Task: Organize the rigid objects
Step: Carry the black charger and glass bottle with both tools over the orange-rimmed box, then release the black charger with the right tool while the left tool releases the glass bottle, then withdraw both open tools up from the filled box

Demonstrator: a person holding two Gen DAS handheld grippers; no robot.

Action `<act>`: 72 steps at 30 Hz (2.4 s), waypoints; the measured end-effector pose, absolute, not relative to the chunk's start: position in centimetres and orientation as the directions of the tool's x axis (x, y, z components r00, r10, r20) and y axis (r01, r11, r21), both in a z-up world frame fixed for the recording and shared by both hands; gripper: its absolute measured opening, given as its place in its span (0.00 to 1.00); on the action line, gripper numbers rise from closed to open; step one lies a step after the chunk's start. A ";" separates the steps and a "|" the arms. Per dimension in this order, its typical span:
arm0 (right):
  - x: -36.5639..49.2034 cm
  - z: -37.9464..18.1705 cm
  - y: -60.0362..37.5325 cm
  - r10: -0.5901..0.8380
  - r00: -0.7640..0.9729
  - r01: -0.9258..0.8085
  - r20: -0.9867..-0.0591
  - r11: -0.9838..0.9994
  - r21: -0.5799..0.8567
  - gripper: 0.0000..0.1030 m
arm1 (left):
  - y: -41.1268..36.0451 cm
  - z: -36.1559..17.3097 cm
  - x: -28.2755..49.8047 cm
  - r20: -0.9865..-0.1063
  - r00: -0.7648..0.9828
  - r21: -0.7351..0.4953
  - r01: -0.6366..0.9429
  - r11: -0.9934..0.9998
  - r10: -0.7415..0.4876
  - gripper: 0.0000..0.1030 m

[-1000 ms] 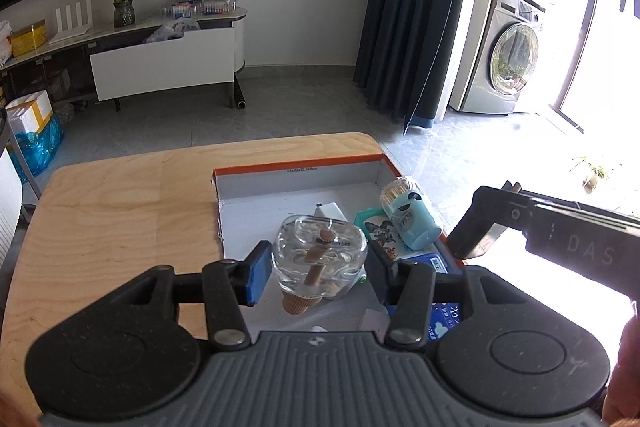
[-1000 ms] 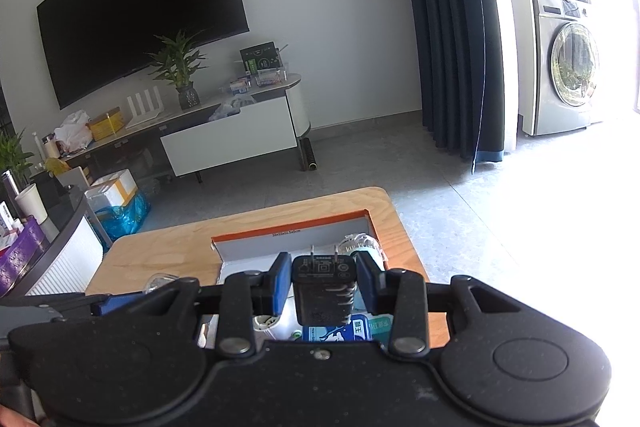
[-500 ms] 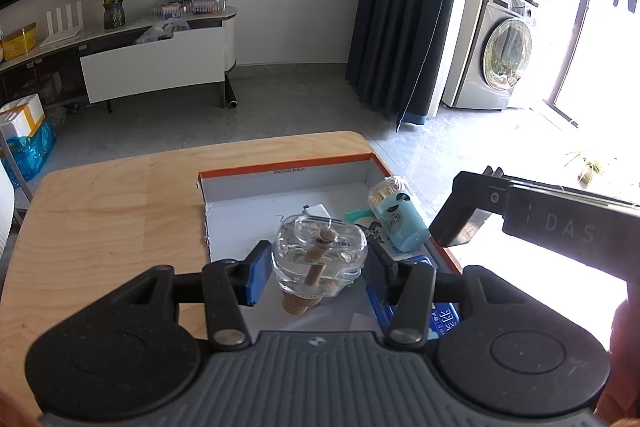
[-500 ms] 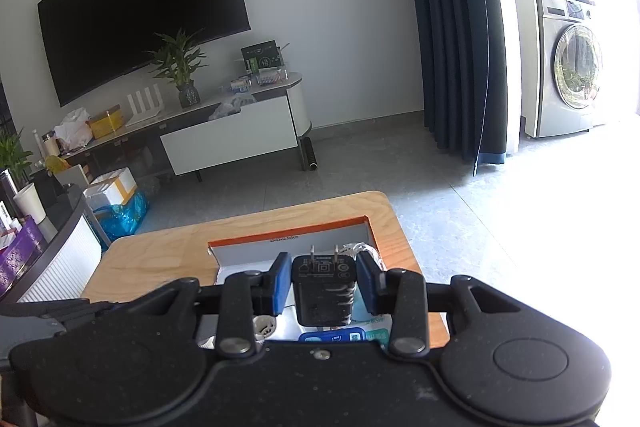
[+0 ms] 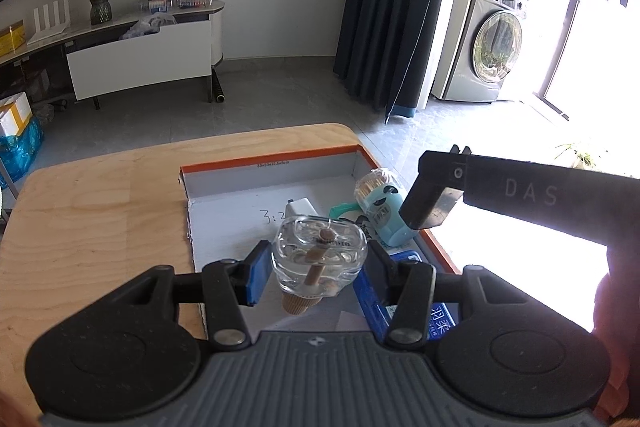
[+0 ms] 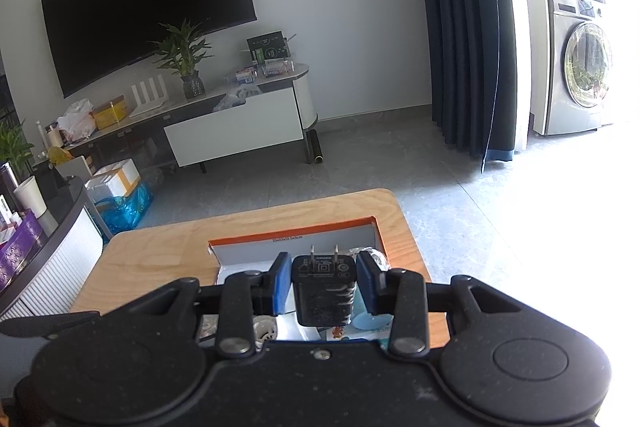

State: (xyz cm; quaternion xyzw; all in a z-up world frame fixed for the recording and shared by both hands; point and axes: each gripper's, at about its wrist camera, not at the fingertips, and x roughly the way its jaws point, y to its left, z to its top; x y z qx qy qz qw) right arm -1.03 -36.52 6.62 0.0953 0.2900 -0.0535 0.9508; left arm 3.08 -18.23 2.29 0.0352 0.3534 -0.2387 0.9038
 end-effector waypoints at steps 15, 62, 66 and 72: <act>0.3 6.5 -36.6 -0.027 0.816 0.137 -0.577 0.980 0.147 0.43 | -19.1 1.8 3.3 -0.665 0.622 -0.108 0.469 0.877 -0.414 0.50; -5.9 8.4 -38.1 -0.107 0.842 0.210 -0.529 0.968 0.138 0.76 | -19.0 3.6 0.5 -0.671 0.688 -0.041 0.339 0.940 -0.277 1.00; -7.7 8.2 -38.1 -0.081 0.836 0.188 -0.543 0.972 0.144 0.76 | -18.1 3.8 -1.4 -0.681 0.698 -0.017 0.288 0.957 -0.222 1.00; -10.8 7.2 -37.8 -0.063 0.814 0.159 -0.577 0.980 0.117 0.80 | -16.9 2.6 -4.4 -0.705 0.685 -0.025 0.231 0.973 -0.181 1.00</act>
